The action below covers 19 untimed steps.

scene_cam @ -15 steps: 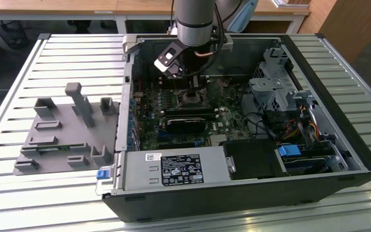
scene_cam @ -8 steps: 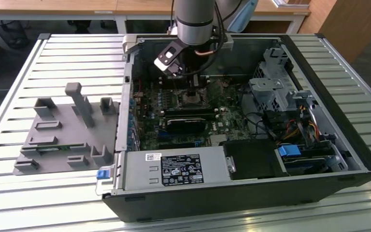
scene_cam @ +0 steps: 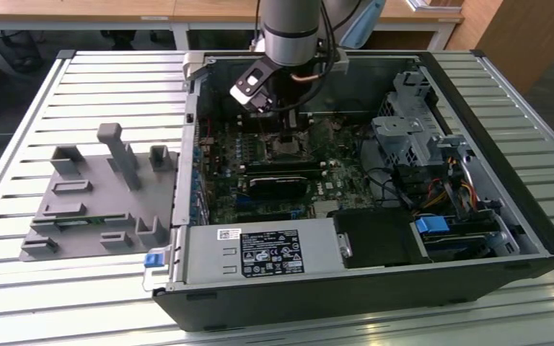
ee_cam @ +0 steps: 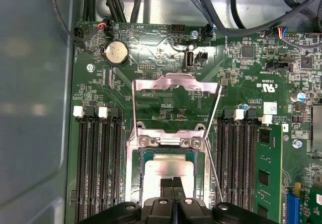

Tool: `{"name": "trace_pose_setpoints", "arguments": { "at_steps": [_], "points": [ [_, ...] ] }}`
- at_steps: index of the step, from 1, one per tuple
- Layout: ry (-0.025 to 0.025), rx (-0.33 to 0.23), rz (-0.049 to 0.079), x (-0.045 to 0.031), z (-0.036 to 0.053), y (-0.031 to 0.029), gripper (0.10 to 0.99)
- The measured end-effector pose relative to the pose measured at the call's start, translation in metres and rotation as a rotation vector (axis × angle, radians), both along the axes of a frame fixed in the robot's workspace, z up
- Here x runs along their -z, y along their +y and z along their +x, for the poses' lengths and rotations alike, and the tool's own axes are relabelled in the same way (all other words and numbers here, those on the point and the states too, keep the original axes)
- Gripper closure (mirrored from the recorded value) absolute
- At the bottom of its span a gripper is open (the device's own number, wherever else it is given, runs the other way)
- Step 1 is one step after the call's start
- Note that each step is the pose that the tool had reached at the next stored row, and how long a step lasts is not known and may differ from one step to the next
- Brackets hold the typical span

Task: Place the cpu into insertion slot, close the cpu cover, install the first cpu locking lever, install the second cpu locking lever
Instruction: 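Close the cpu cover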

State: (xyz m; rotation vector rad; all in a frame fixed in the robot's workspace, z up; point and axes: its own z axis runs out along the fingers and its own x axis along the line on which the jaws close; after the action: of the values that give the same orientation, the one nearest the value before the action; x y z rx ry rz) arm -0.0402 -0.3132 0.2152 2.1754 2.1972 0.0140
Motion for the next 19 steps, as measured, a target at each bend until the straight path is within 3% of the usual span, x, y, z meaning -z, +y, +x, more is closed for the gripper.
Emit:
{"name": "trace_pose_setpoints", "arguments": {
  "at_steps": [19],
  "points": [
    [0.0,0.0,0.0,-0.0146,0.0,0.0,0.98]
  ]
}}
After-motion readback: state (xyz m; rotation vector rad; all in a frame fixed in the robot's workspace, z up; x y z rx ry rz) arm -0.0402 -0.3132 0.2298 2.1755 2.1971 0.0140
